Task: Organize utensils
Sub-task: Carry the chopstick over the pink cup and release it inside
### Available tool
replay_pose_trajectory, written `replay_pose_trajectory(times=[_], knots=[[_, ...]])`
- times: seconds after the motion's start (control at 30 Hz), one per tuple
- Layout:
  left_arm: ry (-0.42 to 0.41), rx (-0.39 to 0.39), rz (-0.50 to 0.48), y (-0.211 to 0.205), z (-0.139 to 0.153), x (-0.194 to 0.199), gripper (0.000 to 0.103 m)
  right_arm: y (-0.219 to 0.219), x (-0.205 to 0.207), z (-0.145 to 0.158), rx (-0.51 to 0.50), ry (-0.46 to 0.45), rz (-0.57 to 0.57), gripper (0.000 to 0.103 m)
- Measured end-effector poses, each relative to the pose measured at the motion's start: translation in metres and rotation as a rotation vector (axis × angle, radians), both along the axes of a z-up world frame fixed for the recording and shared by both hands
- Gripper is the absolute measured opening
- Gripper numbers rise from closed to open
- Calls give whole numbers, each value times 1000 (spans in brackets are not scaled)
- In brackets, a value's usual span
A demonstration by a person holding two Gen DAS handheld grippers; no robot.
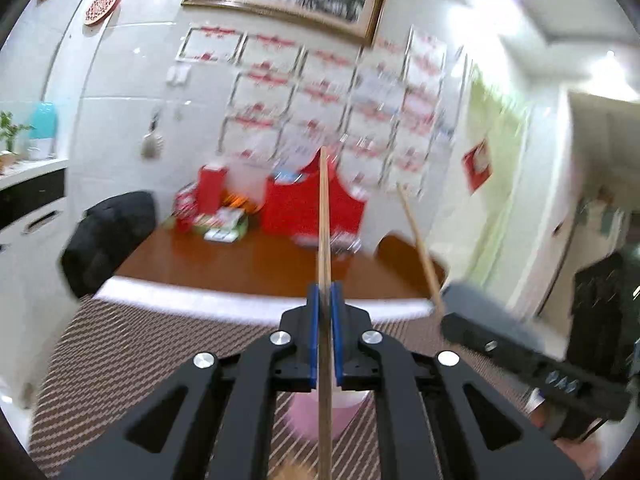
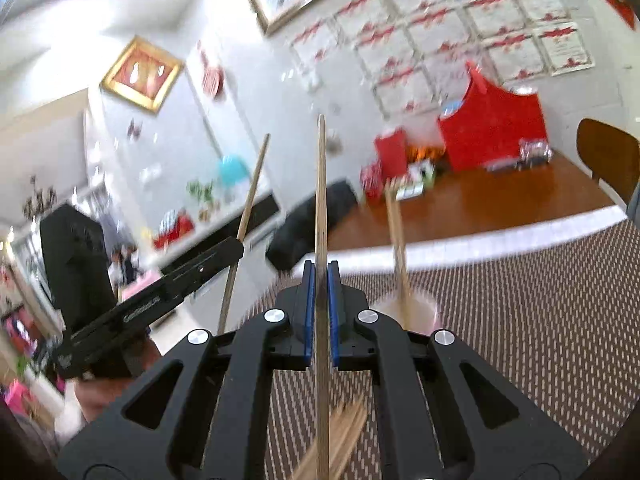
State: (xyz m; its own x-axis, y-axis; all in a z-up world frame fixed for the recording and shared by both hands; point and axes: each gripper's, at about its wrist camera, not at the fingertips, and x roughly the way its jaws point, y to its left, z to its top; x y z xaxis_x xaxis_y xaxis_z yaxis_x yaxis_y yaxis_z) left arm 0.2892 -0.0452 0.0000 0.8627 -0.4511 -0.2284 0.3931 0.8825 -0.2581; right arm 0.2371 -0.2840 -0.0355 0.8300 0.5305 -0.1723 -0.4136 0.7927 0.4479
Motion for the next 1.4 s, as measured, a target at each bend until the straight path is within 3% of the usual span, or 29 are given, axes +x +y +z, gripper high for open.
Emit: replay_pose_trajectory(times=[0.23,0.47,0.83,1.27,1.3,1.33,1.37,1.4], knots=[[-119,-132,-67,-29,14,47,6,-10,51,30,30,-86,-98,6],[-152,-185,-112,-40,-2,80,6,-8,90,13,29,-72,-143,7],[-87,-165,-68,-45,-52,113,6,-6,114,-25,16,-24,-178,7],[-34,-108,-60,-45,-88,101,6,1,111,-53,-41,49,-155,7],[-26,-103,-61,-44,-89,100,7,0,109,-54,-41,57,-156,8],[-18,-100,-61,-42,-89,98,14,-1,108,-54,-39,69,-155,9],[-11,-94,-58,-41,-89,96,23,-2,106,-55,-34,76,-152,20],[-9,-93,-46,-37,-88,92,37,-7,101,-54,-23,84,-176,47]])
